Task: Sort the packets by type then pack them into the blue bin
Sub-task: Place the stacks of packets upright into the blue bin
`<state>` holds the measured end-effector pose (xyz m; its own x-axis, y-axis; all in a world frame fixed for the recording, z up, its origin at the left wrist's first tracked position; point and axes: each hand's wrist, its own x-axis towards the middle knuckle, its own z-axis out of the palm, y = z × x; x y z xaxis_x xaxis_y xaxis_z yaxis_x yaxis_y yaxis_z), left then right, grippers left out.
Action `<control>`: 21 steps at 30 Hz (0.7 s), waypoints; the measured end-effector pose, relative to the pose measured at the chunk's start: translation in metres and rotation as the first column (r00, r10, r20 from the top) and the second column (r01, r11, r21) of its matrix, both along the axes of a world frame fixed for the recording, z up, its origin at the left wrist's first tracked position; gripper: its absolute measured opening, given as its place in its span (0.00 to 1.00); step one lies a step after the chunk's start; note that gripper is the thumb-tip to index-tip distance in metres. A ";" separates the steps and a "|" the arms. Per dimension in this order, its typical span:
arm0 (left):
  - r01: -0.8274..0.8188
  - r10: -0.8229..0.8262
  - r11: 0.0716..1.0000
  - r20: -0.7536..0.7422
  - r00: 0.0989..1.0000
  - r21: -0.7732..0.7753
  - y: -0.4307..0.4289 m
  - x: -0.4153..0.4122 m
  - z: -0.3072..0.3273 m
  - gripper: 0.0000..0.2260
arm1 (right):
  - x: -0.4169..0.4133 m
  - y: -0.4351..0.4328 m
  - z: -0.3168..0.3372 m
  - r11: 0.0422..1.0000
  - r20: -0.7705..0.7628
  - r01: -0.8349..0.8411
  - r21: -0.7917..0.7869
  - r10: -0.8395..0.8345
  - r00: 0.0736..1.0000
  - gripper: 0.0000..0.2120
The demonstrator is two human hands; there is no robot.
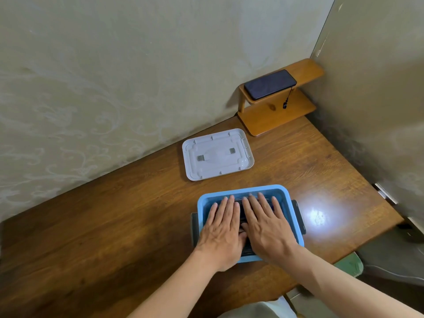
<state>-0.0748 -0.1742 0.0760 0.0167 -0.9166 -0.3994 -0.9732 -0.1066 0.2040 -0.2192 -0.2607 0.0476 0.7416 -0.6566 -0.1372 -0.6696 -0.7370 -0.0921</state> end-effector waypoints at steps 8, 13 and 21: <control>0.061 -0.066 0.995 0.063 0.996 0.077 0.002 0.002 -0.006 0.32 | -0.009 0.002 -0.006 0.999 -0.013 -0.018 0.033 0.018 1.000 0.33; 0.059 -0.066 0.995 0.089 0.994 0.085 0.002 0.000 -0.005 0.32 | -0.010 0.002 -0.005 0.999 -0.027 -0.013 0.046 0.014 1.000 0.33; -0.028 0.025 0.999 0.078 0.997 0.046 0.006 -0.002 0.001 0.32 | -0.013 0.009 0.007 0.997 -0.029 0.063 0.036 -0.062 0.998 0.33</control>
